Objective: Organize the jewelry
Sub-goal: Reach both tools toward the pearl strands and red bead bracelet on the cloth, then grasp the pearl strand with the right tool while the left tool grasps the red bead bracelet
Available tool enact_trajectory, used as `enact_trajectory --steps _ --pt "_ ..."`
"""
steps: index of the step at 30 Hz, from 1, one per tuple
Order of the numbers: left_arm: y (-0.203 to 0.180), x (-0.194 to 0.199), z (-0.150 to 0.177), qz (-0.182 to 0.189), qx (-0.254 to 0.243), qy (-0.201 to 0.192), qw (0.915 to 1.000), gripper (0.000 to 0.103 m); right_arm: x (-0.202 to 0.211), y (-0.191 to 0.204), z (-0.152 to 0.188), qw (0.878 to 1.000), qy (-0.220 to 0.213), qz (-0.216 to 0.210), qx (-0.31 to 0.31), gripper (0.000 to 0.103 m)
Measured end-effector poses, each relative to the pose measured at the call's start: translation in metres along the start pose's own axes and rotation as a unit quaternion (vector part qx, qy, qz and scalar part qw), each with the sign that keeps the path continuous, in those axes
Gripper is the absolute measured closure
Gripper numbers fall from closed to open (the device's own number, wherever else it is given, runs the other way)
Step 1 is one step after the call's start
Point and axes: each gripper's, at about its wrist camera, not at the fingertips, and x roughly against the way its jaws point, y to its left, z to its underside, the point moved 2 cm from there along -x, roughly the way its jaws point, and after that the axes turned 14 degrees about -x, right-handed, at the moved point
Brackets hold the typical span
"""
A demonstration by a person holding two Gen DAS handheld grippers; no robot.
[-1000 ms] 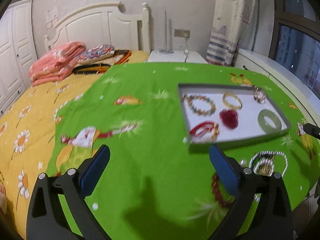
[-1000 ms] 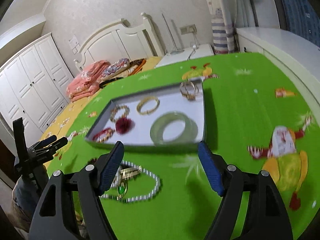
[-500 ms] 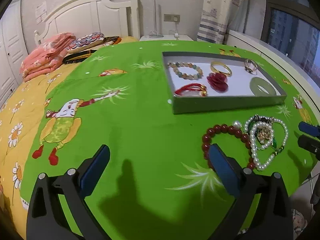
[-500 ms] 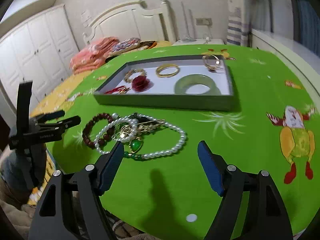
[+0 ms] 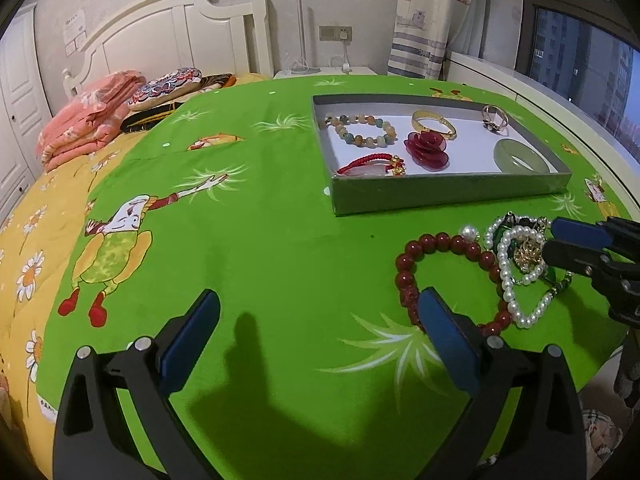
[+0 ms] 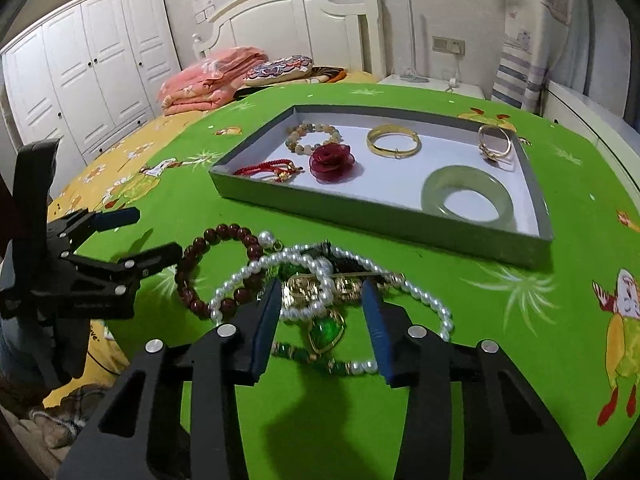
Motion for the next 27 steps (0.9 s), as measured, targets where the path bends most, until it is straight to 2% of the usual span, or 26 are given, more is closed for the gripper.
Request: enact_trajectory --steps 8,12,17,22,27 --pt "-0.001 0.002 0.002 0.001 -0.004 -0.008 1.0 0.007 -0.011 0.005 -0.003 1.0 -0.001 0.025 0.016 0.074" --pt "-0.003 0.002 0.001 0.0 -0.009 -0.011 0.9999 0.007 -0.009 0.014 0.003 0.998 -0.002 0.034 0.045 0.088" --pt "-0.009 0.003 -0.004 -0.002 -0.021 -0.016 0.9997 0.007 -0.005 0.022 0.009 0.995 -0.011 0.055 0.077 0.093" --pt "-0.016 0.0 -0.011 -0.003 -0.041 -0.019 0.999 0.007 0.027 0.018 -0.001 0.995 -0.081 0.032 0.053 0.093" --pt "-0.03 -0.009 -0.02 0.02 -0.065 -0.016 0.9976 0.007 0.065 0.012 -0.021 0.988 -0.146 0.029 0.043 0.093"
